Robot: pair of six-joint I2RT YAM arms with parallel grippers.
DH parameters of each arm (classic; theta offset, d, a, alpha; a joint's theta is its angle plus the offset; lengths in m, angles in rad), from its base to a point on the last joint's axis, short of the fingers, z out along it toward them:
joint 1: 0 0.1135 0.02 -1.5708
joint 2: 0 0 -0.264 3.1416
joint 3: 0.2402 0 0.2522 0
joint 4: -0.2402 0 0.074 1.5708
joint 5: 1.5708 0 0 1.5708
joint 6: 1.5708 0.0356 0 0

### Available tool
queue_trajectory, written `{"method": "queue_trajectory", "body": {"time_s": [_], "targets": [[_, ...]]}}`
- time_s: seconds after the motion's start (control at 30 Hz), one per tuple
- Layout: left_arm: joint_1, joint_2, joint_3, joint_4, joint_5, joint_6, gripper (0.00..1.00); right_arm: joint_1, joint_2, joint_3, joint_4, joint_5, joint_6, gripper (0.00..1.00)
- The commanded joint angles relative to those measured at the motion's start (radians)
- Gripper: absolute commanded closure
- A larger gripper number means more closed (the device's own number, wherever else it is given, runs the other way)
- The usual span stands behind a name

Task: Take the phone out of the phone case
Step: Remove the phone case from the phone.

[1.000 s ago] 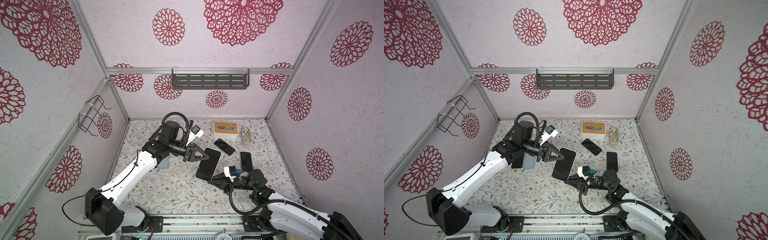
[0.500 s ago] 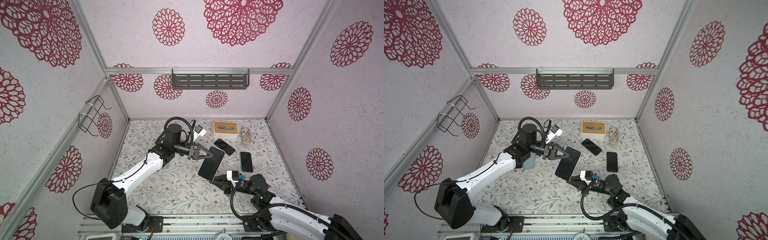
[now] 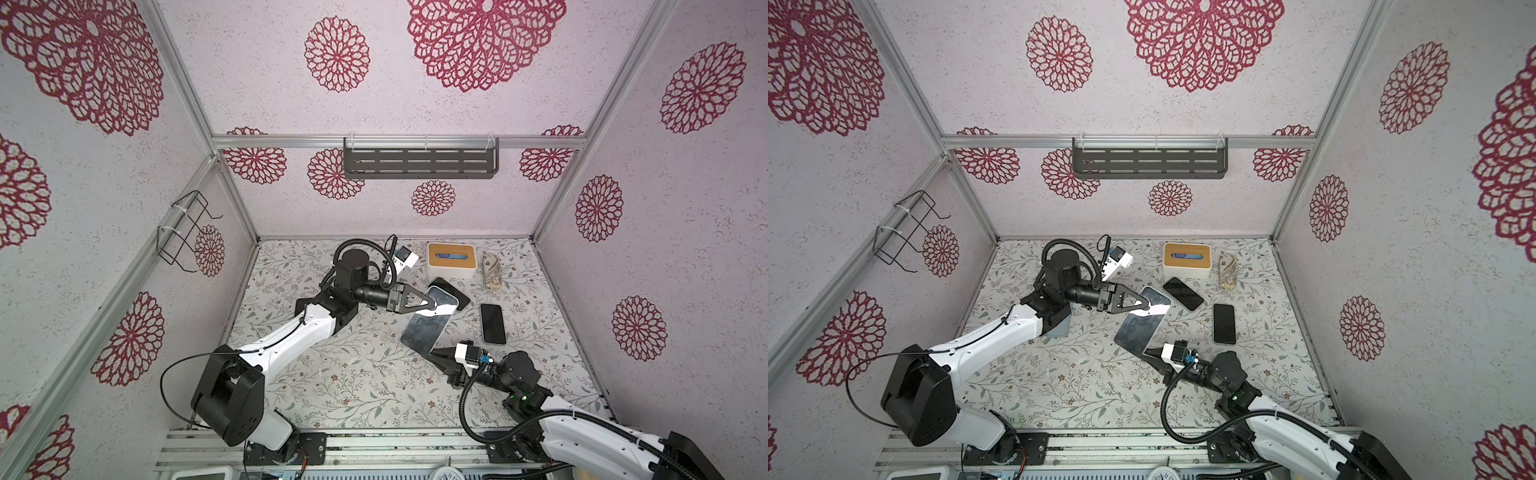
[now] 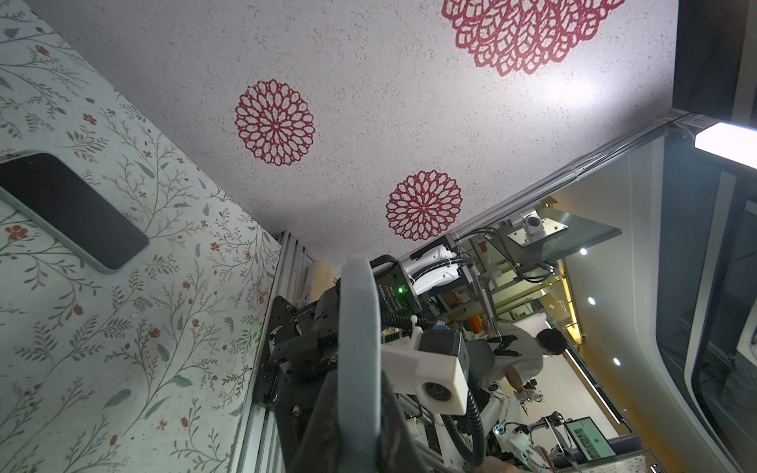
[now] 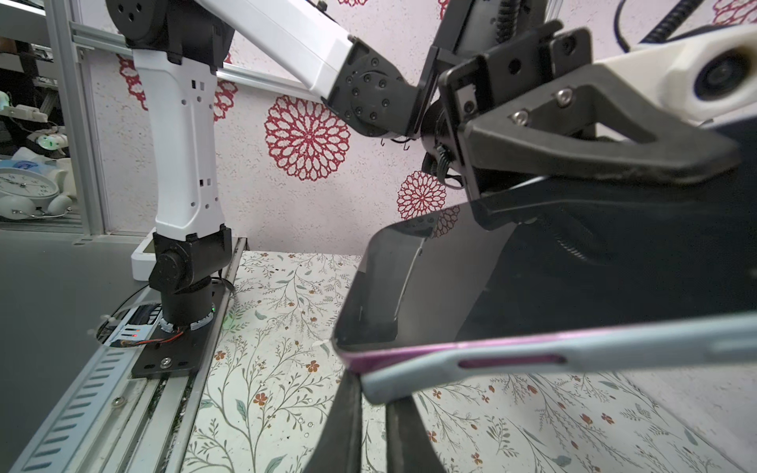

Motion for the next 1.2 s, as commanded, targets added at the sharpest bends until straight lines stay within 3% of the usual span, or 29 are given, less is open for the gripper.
{"method": "queue_trajectory", "body": {"time_s": [0.0, 0.17, 0.3, 0.43, 0.63, 0.83, 1.17], "targets": [[-0.014, -0.007, -0.062, 0.134, -0.021, -0.105, 1.00, -0.010, -0.076, 0.023, 0.196, 0.152, 0.046, 0.73], [0.004, -0.083, -0.103, 0.162, -0.112, -0.123, 1.00, -0.010, -0.167, 0.014, 0.039, 0.207, 0.185, 0.58], [0.057, -0.190, -0.158, 0.166, -0.251, -0.157, 1.00, -0.009, -0.306, -0.061, -0.008, 0.229, 0.297, 0.45], [0.078, -0.243, -0.174, 0.139, -0.339, -0.199, 1.00, -0.008, -0.399, -0.067, -0.115, 0.196, 0.389, 0.41], [0.072, -0.244, -0.176, 0.178, -0.410, -0.254, 1.00, -0.004, -0.244, 0.046, -0.178, 0.077, 0.519, 0.39], [0.063, -0.239, -0.172, 0.183, -0.418, -0.254, 1.00, -0.002, -0.058, 0.113, -0.059, 0.004, 0.622, 0.36], [0.037, -0.238, -0.175, 0.197, -0.412, -0.244, 1.00, -0.009, 0.045, 0.134, 0.034, 0.036, 0.660, 0.36]]}}
